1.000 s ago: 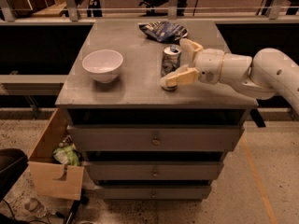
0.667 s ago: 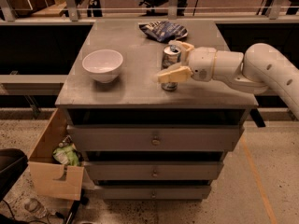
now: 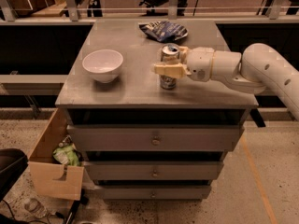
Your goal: Move redbull can near blue chip bag
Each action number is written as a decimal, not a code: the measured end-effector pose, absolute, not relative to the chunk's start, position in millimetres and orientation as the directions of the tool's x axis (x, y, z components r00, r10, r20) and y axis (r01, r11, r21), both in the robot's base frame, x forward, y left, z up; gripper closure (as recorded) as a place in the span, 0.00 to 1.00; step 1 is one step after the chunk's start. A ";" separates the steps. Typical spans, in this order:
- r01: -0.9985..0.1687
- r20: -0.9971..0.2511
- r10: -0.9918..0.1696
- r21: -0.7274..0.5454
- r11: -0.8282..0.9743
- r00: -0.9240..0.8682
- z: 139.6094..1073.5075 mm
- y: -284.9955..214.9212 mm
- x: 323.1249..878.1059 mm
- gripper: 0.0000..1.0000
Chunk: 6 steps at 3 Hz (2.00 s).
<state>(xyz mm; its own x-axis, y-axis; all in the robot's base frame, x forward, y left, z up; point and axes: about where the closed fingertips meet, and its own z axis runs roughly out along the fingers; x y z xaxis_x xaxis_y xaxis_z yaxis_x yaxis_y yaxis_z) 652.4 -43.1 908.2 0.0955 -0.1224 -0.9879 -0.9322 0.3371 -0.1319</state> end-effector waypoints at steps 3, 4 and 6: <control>-0.935 -0.988 -0.120 -0.132 0.329 0.097 908.8 -37.4 651.7 1.00; -0.917 -0.987 -0.141 -0.124 0.378 0.076 926.2 -62.6 678.1 1.00; -0.910 -0.970 -0.178 0.079 0.406 -0.164 884.9 -83.4 761.1 1.00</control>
Offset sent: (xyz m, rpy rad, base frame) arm -0.0003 0.0028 0.0003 0.0006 -0.0001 0.0046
